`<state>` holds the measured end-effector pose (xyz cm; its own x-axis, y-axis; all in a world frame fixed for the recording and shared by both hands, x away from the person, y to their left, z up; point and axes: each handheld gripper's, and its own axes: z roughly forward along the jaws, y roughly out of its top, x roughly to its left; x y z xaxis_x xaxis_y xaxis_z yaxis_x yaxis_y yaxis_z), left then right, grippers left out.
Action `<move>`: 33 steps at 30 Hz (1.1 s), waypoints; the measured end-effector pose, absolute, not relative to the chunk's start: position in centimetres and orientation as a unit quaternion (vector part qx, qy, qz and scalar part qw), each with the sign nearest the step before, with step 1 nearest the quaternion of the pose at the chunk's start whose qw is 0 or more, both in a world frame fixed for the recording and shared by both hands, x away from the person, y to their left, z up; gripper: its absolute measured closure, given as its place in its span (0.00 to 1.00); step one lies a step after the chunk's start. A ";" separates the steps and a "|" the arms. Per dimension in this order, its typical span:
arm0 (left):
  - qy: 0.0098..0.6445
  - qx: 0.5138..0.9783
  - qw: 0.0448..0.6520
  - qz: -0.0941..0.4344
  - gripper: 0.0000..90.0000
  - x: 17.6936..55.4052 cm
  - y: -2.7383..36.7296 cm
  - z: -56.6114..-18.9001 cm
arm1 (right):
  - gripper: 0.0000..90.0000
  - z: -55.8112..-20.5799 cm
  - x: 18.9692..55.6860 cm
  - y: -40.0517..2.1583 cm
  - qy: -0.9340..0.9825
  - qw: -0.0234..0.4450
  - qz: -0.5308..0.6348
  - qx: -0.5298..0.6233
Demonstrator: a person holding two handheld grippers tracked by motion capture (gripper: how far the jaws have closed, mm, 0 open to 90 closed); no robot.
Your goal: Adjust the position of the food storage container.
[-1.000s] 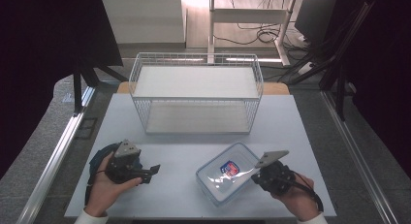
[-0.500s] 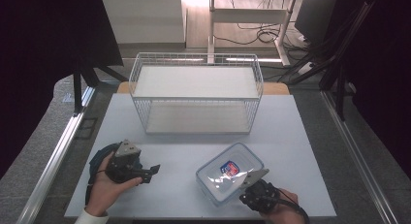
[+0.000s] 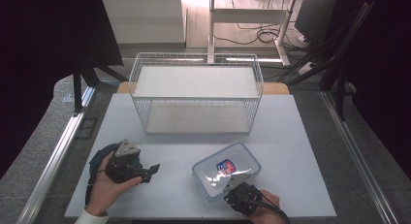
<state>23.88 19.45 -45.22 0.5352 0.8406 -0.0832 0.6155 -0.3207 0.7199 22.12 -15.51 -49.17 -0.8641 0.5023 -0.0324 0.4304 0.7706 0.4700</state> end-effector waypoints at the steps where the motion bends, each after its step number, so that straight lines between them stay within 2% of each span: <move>1: 0.457 0.797 0.363 0.153 0.16 23.9 19.3 -45.3 | 0.99 -49.3 22.2 -15.1 0.937 0.080 0.233 0.249; 19: 0.453 0.798 0.369 0.147 0.16 23.9 18.9 -45.2 | 0.99 -50.3 23.7 -9.3 0.920 0.089 0.274 0.264; 27: 0.451 0.801 0.365 0.146 0.15 24.0 18.6 -45.5 | 0.99 -50.3 23.9 -8.8 0.919 0.092 0.279 0.263; 33: 0.456 0.795 0.372 0.145 0.15 23.9 18.6 -45.3 | 0.99 -48.6 22.7 -9.8 0.915 0.095 0.299 0.255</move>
